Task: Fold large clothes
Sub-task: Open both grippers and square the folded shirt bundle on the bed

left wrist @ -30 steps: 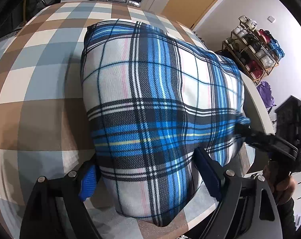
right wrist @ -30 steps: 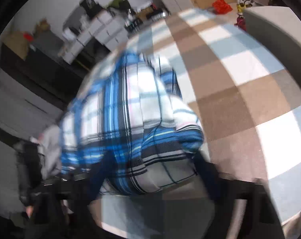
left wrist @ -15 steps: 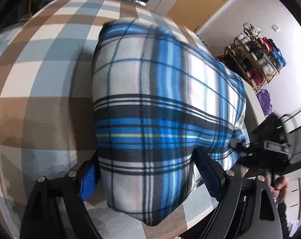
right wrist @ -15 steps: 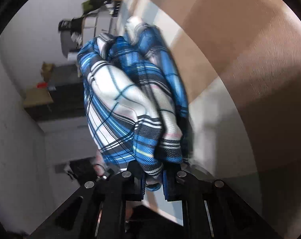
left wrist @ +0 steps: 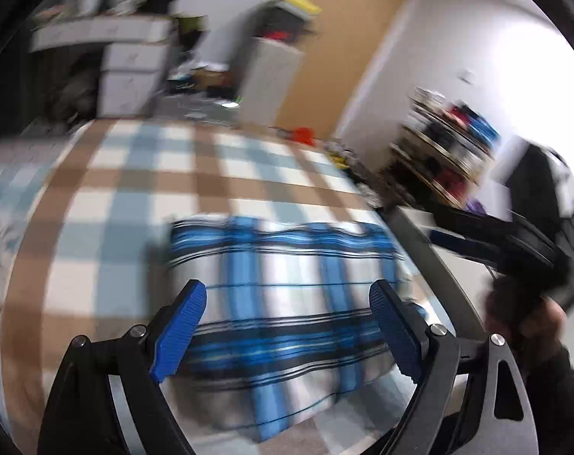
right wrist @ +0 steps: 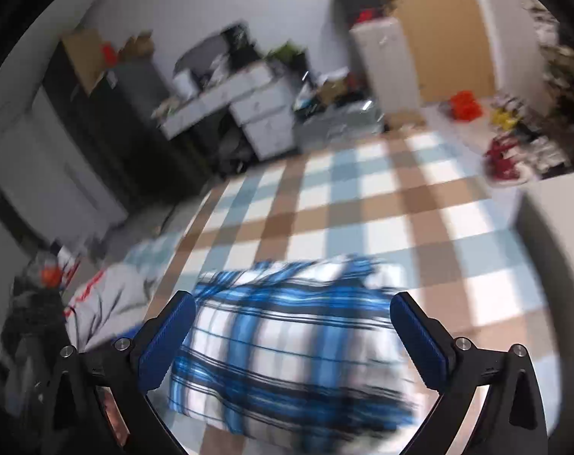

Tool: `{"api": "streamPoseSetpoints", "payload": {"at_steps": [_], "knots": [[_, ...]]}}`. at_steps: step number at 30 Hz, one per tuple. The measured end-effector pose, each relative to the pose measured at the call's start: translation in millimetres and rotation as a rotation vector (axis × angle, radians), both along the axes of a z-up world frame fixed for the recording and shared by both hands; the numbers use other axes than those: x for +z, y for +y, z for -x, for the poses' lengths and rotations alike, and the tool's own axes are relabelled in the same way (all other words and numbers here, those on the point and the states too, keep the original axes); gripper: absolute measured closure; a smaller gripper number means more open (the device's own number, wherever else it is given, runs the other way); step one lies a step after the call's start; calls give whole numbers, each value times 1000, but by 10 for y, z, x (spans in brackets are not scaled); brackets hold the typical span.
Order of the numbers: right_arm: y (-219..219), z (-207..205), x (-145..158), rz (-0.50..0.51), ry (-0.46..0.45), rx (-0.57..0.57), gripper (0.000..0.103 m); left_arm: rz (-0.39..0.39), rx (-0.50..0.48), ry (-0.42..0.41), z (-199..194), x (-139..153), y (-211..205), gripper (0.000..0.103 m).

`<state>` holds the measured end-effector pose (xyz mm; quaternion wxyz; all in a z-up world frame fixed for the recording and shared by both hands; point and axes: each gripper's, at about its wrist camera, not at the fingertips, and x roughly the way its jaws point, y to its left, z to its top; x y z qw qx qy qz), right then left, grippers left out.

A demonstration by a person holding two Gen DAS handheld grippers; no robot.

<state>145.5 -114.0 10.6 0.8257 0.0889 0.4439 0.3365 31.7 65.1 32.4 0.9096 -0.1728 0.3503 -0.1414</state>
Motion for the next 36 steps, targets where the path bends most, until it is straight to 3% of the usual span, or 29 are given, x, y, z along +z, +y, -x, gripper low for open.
{"api": "streamPoseSetpoints", "payload": {"at_steps": [2,5,6,7,9,12,15,17,18,19,22,23,27,30,32,35,36], "knots": [[51,-150,-313,-21,104,20,2,-2,-73,10,-96,-110,-154,17],[-91,-381,-890,-111,301,-34,12,-31,-140,154,-338,-513,-333,18],[-193,-396,-1030,-124,326,-71,29,-39,-144,160,-371,-593,-327,19],[-268,-364,-1123,-132,323,-84,54,-47,-141,157,-390,-649,-315,19],[-409,-383,-1232,-156,344,-98,80,-36,-151,174,-423,-700,-293,19],[-488,-484,-1310,-223,412,-83,84,-5,-149,204,-482,-737,-233,20],[-392,-390,-1091,-143,313,-93,81,-17,-134,173,-439,-671,-245,19],[-272,-207,-812,-105,195,-70,62,19,-107,141,-320,-531,-217,19],[-239,-73,-644,-98,122,-57,26,33,-95,130,-261,-484,-182,19],[-222,17,-532,-87,59,-68,0,42,-82,110,-222,-436,-155,19],[-98,414,-246,27,-133,-40,0,1,-36,42,-125,-344,-91,19],[-54,486,-251,58,-150,-29,0,-14,-15,31,-111,-337,-67,19],[130,781,-547,283,-184,-19,0,-46,51,89,-209,-469,10,19],[263,918,-807,492,-282,46,0,-88,74,131,-314,-581,13,19],[263,886,-947,524,-246,92,0,-149,68,125,-309,-595,-64,19],[81,690,-1076,438,-43,76,0,-231,63,133,-294,-673,-163,19],[40,638,-1089,409,-14,69,0,-256,63,134,-272,-687,-181,19]]}}
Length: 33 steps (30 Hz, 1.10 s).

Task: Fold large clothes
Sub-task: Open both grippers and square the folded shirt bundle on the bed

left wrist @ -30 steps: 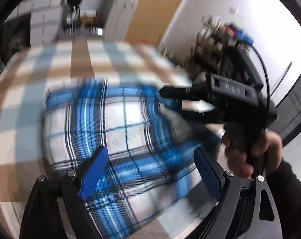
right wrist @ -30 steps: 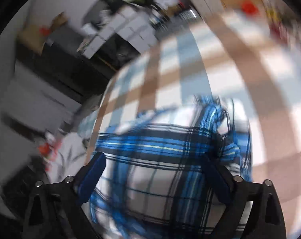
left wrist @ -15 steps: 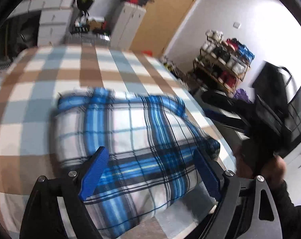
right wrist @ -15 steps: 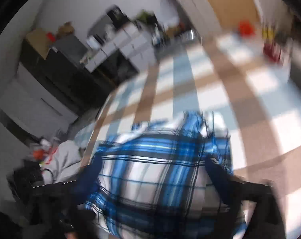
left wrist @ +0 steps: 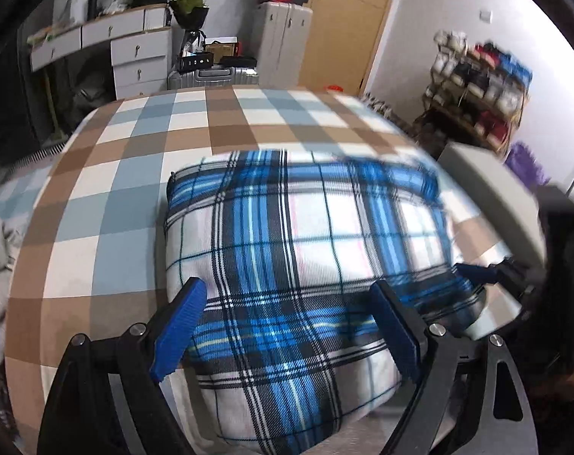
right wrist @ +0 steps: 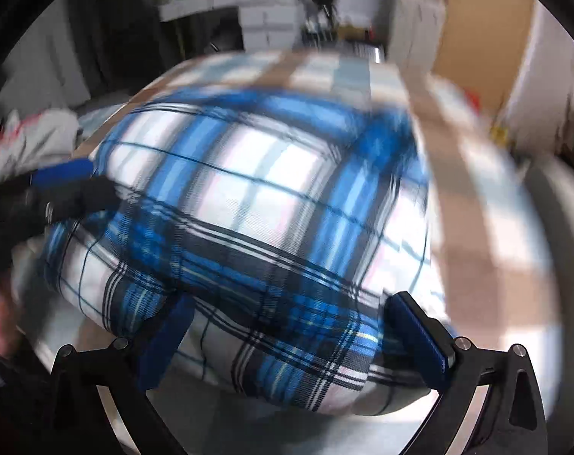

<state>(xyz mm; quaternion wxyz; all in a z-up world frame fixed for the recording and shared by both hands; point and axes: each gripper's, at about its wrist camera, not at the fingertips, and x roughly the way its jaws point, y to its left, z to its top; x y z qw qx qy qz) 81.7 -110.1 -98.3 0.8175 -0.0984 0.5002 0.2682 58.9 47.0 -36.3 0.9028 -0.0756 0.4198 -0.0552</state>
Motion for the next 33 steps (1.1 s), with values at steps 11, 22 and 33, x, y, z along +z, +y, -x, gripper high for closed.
{"api": "streamPoseSetpoints", "payload": {"at_steps": [11,22,33], "knots": [[-448,266,928,-303,-286,-140,0,-68,223,-87,322,460,152,18],[-744,825,1245,-487,-480,-126,0,-144,254,-330,909,1031,-120,10],[-551,950,1200,-346,-508,-89,0,-179,285,-278,824,784,-191,8]]}}
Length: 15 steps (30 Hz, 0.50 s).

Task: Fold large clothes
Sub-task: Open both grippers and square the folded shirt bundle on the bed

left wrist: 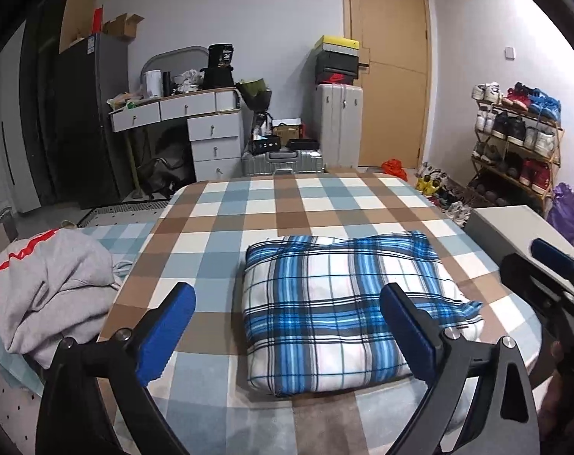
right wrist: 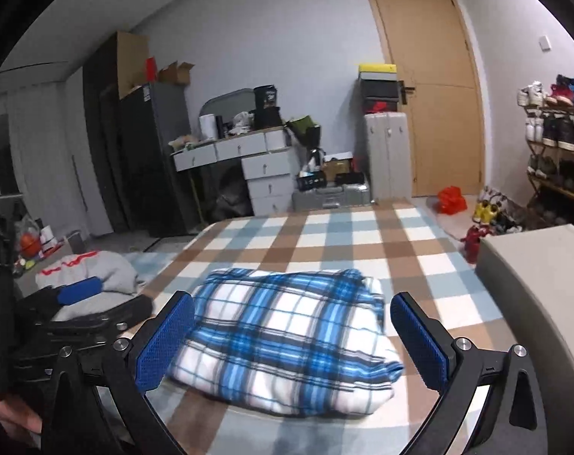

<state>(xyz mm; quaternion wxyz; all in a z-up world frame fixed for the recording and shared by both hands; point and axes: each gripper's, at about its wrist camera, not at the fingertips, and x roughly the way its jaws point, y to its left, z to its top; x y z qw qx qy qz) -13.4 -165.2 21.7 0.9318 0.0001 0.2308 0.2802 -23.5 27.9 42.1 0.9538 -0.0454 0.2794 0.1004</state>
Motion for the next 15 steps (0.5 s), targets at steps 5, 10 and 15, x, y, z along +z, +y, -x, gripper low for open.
{"api": "streamPoseSetpoints", "payload": {"at_steps": [5,10,15], "knots": [[-3,8,-16,26,-34,-24,0,58,-3,36,-59,-42,68,8],[-43,-97,-75,22,7,-35,0,55,-10,64,-85,-105,47,8],[-34,-135,-120,23,42,-28,0,38,-14,87,-98,-156,22,8]]}}
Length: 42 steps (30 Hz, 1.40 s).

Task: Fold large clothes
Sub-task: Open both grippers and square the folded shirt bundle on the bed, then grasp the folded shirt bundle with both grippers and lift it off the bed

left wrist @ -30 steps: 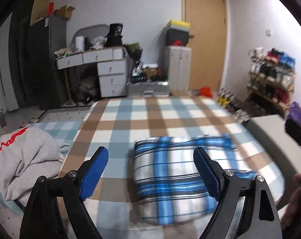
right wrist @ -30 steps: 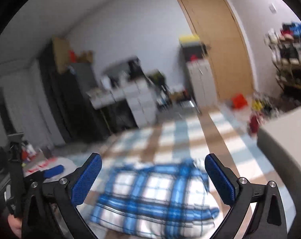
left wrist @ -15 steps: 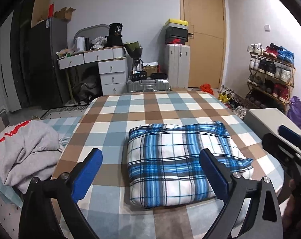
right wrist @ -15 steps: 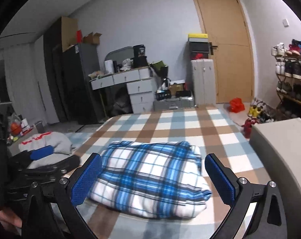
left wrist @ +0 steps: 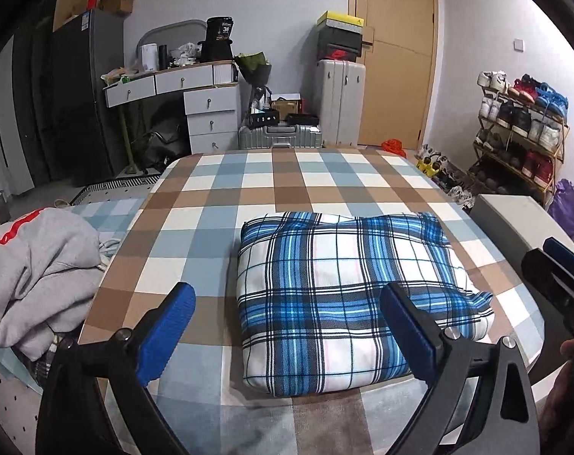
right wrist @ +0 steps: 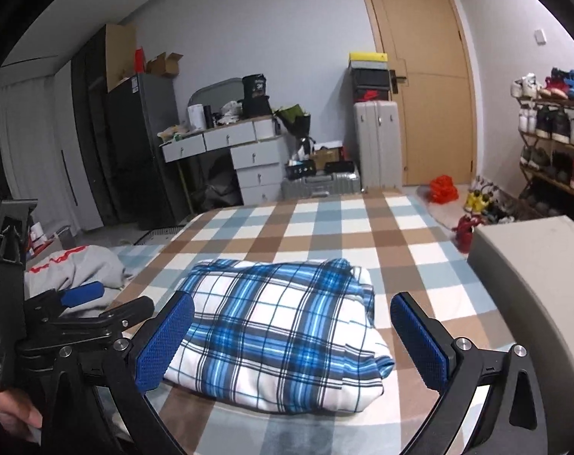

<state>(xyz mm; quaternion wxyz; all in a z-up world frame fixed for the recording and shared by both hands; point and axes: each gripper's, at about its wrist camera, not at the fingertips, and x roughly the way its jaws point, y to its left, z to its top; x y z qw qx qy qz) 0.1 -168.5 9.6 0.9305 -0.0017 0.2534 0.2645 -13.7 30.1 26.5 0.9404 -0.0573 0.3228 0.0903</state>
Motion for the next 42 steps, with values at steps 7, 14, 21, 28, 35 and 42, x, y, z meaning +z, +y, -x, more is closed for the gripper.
{"api": "streamPoseSetpoints", "payload": {"at_steps": [7,14,21,28,35,42], "knots": [[-44,-684,-385,7,310,-55,0,78,1,128,-298,-219,245,8],[-146,-1416,-1021,-80,664,-7,0,241,-30,301,-569,-591,413,8],[33,-1539,-1103,-160,740,139,0,620,-98,368,-754,-860,609,8],[255,-1577,-1092,-131,768,233,6,700,-158,357,-738,-838,603,2],[55,-1686,-1148,-319,843,269,62,791,-173,319,-693,-652,801,61],[130,-1544,-1078,-358,839,308,72,730,-208,324,-684,-511,780,67]]}}
